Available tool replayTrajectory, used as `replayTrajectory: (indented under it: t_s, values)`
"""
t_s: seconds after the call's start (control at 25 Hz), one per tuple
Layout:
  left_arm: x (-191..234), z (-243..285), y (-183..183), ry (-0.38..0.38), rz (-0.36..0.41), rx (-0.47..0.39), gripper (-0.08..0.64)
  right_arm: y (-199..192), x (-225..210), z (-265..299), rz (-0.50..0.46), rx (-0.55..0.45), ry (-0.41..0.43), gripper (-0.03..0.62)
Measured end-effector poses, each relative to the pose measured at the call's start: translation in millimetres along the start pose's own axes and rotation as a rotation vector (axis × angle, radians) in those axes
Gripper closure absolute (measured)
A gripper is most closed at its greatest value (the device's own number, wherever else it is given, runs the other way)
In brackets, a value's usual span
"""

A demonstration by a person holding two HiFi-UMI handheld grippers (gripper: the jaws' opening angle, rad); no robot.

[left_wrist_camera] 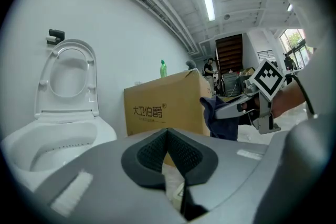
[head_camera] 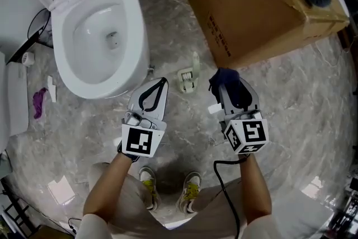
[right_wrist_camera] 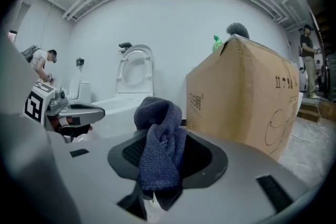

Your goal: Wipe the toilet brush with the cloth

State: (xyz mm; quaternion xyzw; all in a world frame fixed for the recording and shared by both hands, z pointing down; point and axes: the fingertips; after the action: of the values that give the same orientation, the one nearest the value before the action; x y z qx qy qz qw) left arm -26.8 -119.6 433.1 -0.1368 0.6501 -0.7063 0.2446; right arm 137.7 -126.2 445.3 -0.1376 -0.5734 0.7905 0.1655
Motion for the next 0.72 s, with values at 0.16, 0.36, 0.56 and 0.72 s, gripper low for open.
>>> replayTrajectory:
  t_s: [0.16,0.36,0.56,0.72]
  values:
    - [-5,16,-5,-0.037,0.007,-0.054,0.558,10,-7,15,-0.04,-0.036,0.04,0.437]
    - [-4,31,-7,-0.036,0.036,-0.09,0.558,16,-22,27,-0.054,-0.07,0.019,0.437]
    - [0,41,-20,-0.027,0.0,-0.069,0.558,15,-22,40,-0.056,-0.071,0.023,0.439]
    - [-1,44,-29,-0.032,0.016,-0.058,0.558,7,-19,50,-0.083,-0.041,0.037,0.438]
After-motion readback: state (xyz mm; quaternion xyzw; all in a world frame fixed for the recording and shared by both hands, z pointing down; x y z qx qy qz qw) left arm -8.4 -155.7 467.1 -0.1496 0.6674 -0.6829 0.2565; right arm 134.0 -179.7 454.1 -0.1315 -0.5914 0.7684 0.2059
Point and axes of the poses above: the fingertips, and each gripper's own axes: z forward along the fingers, x to its left, y out of its top, and after that the axes turned 4 degrees about y, right-handed
